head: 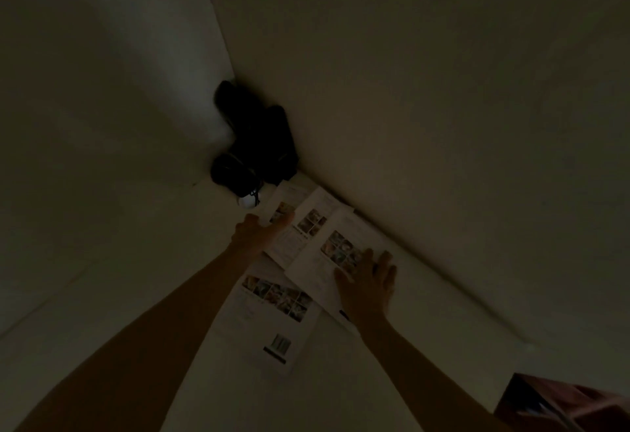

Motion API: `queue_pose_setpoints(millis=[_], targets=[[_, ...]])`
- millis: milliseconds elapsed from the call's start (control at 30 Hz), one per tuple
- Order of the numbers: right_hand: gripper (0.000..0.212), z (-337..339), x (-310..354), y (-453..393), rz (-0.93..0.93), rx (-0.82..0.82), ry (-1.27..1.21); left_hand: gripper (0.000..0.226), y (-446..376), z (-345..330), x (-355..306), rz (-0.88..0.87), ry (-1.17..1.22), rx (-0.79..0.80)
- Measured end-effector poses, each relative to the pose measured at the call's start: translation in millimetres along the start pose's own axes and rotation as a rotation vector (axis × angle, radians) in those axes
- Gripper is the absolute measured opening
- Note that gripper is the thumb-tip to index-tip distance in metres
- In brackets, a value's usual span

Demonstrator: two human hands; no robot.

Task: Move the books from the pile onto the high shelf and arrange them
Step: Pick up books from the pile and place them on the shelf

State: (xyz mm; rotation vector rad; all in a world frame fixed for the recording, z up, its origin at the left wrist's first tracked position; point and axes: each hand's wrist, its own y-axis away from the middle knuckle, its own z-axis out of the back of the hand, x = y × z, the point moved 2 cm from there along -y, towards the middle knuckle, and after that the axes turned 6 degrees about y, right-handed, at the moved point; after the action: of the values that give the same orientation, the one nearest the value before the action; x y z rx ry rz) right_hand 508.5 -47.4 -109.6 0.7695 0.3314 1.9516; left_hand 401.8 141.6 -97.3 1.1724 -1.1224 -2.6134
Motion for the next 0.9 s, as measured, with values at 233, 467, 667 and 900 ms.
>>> queue_pose_setpoints(millis=[233, 467, 667, 900], targets=[[0.071, -11, 43, -17, 0.44, 0.079, 0.065, 0.146, 3, 0, 16, -0.009, 0.087, 0.095], [0.051, 8, 24, -11, 0.004, -0.182, -0.657, 0.044, 22, -5, 27, -0.22, 0.214, -0.042], [0.06, 5, 22, -33, -0.092, 0.17, -0.794, 0.041, 42, -7, 15, -0.226, 0.395, 0.141], [0.04, 15, 13, -19, -0.039, 0.299, -0.856, 0.038, 70, -10, 36, -0.11, 0.442, 0.33]])
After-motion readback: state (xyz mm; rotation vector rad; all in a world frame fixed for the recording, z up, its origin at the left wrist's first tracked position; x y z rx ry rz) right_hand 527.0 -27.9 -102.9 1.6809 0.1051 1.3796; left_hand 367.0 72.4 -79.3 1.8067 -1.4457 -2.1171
